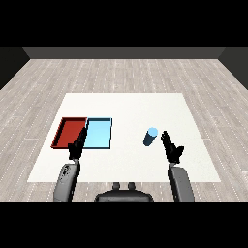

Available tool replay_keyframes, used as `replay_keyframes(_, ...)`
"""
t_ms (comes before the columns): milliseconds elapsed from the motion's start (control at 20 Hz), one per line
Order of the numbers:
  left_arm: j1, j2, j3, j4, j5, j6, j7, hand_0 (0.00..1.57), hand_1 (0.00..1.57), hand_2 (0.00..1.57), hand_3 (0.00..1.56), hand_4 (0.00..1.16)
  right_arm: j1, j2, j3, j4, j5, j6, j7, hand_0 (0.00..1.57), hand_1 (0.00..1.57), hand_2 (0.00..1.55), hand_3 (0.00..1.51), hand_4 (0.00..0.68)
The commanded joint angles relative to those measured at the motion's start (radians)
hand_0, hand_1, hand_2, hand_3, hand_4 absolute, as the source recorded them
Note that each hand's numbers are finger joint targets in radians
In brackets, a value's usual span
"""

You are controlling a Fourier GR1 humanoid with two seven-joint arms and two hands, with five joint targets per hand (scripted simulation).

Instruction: Pick the blue can and put it in the blue box

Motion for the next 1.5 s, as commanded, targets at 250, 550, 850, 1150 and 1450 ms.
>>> replay_keyframes(250, 0.026, -0.015, 0.013, -0.09, -0.018, 0.013, 0.018, 0.0, 0.0, 0.0, 0.0, 0.0, -0.192, -0.075, -0.085, 0.113, 0.018, 0.014, 0.007, 0.0, 0.0, 0.0, 0.0, 0.0)
replay_keyframes(550, -0.008, -0.019, 0.09, -0.054, 0.14, -0.116, -0.286, 0.0, 0.0, 0.0, 0.0, 0.0, -0.196, 0.003, -0.055, 0.074, -0.096, 0.116, -0.2, 0.0, 0.0, 0.0, 0.0, 0.0)
replay_keyframes(850, -0.046, -0.033, 0.093, 0.018, 0.115, -0.114, -0.329, 0.0, 0.0, 0.0, 0.0, 0.0, -0.176, -0.009, -0.069, 0.075, -0.116, 0.143, -0.209, 0.0, 0.0, 0.0, 0.0, 0.0)
replay_keyframes(1150, -0.013, -0.047, 0.066, -0.063, 0.121, -0.115, -0.265, 0.0, 0.0, 0.0, 0.0, 0.0, -0.236, -0.001, -0.103, 0.241, -0.089, 0.107, -0.295, 0.0, 0.0, 0.0, 0.0, 0.0)
replay_keyframes(1450, 0.031, -0.03, 0.09, -0.115, 0.143, -0.136, -0.266, 0.0, 0.0, 0.0, 0.0, 0.0, -0.27, -0.027, -0.139, 0.279, -0.121, 0.109, -0.269, 0.0, 0.0, 0.0, 0.0, 0.0)
